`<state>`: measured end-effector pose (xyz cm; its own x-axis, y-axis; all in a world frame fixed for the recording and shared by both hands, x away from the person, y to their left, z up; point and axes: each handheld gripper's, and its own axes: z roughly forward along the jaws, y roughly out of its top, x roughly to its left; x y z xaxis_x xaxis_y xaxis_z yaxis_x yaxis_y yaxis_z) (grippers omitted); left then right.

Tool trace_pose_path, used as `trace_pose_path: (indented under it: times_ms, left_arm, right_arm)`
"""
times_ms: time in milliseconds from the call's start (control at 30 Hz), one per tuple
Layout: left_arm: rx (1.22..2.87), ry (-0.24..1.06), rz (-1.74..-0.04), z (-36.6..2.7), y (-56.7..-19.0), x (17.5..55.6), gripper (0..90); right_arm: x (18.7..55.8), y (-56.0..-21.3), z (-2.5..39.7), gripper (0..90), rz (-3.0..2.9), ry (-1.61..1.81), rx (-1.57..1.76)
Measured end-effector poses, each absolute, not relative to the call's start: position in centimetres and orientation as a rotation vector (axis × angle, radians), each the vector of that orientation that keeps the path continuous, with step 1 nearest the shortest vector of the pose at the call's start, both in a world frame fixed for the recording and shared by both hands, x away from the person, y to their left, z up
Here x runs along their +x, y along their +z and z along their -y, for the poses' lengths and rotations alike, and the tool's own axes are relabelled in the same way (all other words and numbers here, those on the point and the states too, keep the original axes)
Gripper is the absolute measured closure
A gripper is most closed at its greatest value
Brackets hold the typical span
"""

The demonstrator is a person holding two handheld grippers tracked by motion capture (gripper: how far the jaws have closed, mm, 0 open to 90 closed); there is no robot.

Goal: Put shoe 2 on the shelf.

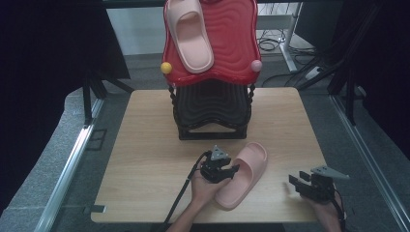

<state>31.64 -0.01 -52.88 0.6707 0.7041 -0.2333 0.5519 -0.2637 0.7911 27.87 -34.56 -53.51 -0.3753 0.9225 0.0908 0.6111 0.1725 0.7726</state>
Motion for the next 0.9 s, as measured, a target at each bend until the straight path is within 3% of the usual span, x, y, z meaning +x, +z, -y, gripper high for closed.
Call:
trace_pose_path:
  times_ms: [533,900]
  left_arm:
    - [1.958,0.301,-1.017,1.5,-53.4,32.4,80.9]
    - [1.933,0.323,-1.026,1.4,-53.4,32.1,85.0]
  right_arm:
    - [27.9,-53.6,34.7,49.0,-2.046,1.047,1.461]
    - [27.9,-53.6,34.7,49.0,-2.044,1.042,1.457]
